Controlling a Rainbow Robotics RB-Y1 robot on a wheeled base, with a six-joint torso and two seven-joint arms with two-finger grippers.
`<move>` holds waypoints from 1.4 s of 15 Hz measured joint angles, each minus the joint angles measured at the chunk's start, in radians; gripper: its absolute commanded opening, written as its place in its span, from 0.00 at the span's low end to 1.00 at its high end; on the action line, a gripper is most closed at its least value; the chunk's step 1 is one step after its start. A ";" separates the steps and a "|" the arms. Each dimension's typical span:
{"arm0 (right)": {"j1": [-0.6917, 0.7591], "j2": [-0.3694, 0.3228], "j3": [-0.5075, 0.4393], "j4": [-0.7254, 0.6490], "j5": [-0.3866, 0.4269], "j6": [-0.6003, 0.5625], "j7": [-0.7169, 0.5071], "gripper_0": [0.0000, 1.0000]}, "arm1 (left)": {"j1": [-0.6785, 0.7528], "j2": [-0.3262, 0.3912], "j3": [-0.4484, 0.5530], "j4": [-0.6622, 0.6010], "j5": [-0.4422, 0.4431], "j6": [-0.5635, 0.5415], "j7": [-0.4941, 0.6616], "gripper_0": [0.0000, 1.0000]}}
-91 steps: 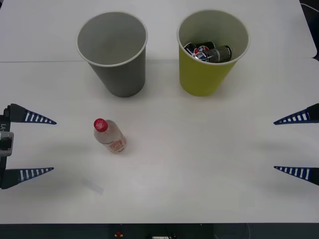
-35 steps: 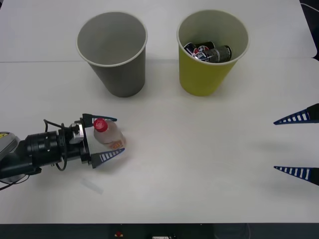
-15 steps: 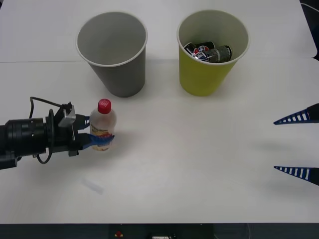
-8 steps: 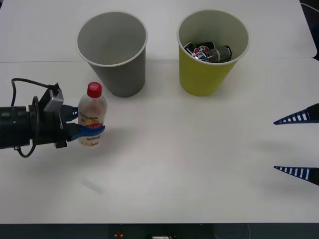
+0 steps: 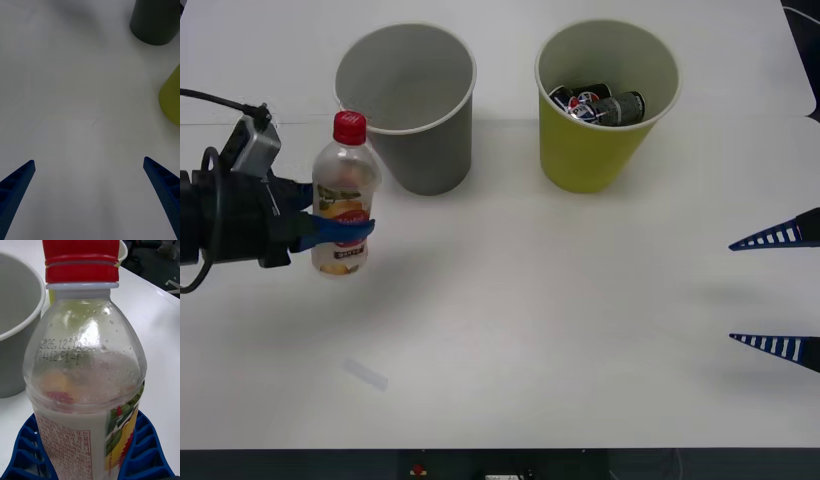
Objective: Put the can into the green bin and the plastic bottle into the gray bin
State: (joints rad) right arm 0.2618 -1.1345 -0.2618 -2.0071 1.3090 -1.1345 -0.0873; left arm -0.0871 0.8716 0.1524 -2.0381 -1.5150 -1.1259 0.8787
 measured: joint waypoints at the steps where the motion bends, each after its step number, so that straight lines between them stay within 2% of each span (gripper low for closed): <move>1: 0.000 0.000 0.000 0.000 0.000 0.000 0.000 1.00 | -0.006 0.027 0.011 -0.028 -0.007 0.000 0.052 0.00; 4: 0.000 0.000 0.000 0.000 0.000 0.000 0.000 1.00 | -0.056 0.136 0.035 -0.089 -0.019 -0.002 0.206 0.00; 8: 0.000 0.000 0.000 0.000 0.000 0.000 0.000 1.00 | -0.165 0.282 0.040 -0.084 0.011 -0.003 0.349 0.00; 11: 0.000 0.000 0.000 0.000 0.000 0.000 0.000 1.00 | -0.341 0.362 -0.057 0.020 0.035 -0.035 0.368 0.00; 13: 0.000 0.000 0.000 0.000 0.000 0.000 0.000 1.00 | -0.525 0.359 -0.160 0.136 0.028 -0.115 0.368 0.00; 16: 0.000 0.000 0.000 0.000 0.000 0.000 0.000 1.00 | -0.780 0.334 -0.372 0.304 -0.006 -0.135 0.357 0.00; 18: 0.000 0.000 0.000 0.000 0.000 0.000 0.000 1.00 | -0.896 0.294 -0.470 0.376 -0.063 -0.134 0.358 0.00; 21: 0.000 0.000 0.000 0.000 0.000 0.000 0.000 1.00 | -1.004 0.219 -0.559 0.493 -0.110 -0.128 0.358 0.00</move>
State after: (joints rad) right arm 0.2618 -1.1345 -0.2618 -2.0071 1.3090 -1.1345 -0.0873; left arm -1.0910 1.0905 -0.4066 -1.5454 -1.6251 -1.2540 1.2364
